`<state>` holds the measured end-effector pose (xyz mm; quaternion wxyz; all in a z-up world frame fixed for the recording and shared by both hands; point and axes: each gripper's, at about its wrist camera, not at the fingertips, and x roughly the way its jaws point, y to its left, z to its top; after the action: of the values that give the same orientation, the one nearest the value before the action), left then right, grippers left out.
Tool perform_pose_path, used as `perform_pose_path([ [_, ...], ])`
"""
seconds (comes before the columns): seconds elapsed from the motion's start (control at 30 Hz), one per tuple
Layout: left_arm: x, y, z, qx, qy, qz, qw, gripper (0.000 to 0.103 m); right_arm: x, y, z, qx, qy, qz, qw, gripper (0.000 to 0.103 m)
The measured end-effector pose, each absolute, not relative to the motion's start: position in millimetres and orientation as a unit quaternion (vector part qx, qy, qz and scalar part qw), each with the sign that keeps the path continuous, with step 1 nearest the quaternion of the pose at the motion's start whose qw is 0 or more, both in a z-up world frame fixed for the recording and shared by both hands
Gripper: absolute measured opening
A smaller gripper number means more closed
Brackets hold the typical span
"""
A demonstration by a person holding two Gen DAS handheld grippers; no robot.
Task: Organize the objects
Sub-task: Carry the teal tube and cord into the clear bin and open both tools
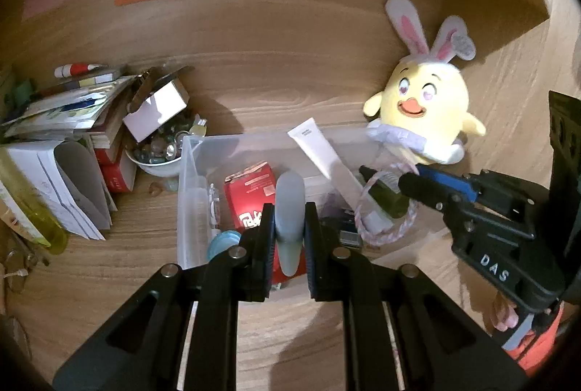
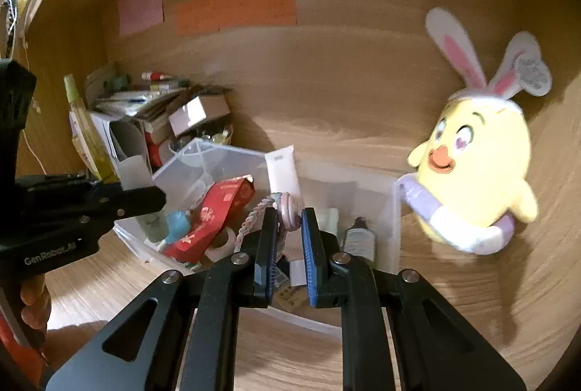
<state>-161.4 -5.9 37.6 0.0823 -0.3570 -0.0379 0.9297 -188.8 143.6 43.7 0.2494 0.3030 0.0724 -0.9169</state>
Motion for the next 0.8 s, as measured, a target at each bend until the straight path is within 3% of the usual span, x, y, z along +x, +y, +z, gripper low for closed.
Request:
perform_pose_path([
  [0.6,-183.9,9.5,6.8,-0.397,-0.023,0.914,0.083,0.014,-210.1,131.7,7.6,0.354,0.087,-0.893,0.262,0.012],
  [0.67,-184.5,8.4,6.4,-0.403,-0.028,0.911,0.087,0.016,-211.0,132.1,6.9,0.357,0.087,-0.893,0.261,0.012],
  [0.8,-181.5,4.6,10.0,-0.401,-0.041,0.911,0.092,0.032,-211.2,132.9,7.0,0.361,0.088,-0.892,0.258,0.013],
])
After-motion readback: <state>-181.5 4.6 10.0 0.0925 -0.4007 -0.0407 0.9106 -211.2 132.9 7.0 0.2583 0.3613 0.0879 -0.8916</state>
